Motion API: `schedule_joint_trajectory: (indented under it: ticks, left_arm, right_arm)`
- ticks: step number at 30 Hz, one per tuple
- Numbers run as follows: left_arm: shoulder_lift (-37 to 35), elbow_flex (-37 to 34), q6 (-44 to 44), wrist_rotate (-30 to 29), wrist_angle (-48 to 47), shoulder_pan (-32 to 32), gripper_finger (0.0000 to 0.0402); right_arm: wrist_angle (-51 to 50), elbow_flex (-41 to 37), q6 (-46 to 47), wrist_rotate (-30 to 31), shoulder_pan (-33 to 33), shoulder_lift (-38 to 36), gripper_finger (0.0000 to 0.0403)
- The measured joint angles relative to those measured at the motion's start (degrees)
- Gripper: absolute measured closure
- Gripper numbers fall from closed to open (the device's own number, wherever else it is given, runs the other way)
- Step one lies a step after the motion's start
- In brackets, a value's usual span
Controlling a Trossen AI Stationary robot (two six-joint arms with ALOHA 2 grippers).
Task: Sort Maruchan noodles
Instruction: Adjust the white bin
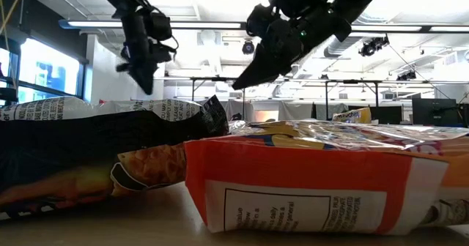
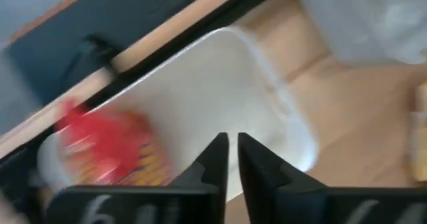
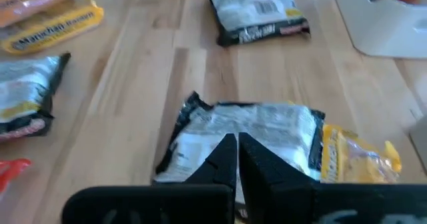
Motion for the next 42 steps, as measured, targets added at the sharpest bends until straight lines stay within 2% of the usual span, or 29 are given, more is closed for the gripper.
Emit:
schedule_joint_trajectory:
  ticks: [2,6,14,30,42]
  left_arm:
    - [-0.53,-2.63,0.28,2.37,3.43,-0.94,0.0397]
    - [0.45,-6.85,0.38,4.39,8.46,-2.29,0.0396]
    - [2.96,-11.62,1.42,4.49,17.29,-3.33,0.0401]
    - [6.12,-11.82,2.97,4.55,25.08,-3.27,0.0401]
    - [5.22,-11.12,5.6,4.64,25.13,-2.78,0.0401]
  right_arm:
    - [-0.76,0.0,0.0,0.45,-0.01,0.0,0.0403]
    - [-0.79,0.0,0.45,0.46,0.01,0.0,0.0403]
    - [-1.84,0.0,1.09,0.38,0.01,0.0,0.0403]
    - [-1.89,0.0,1.29,0.35,0.01,-0.02,0.0403]
    - [-1.91,0.0,1.77,0.33,0.01,-0.04,0.0403]
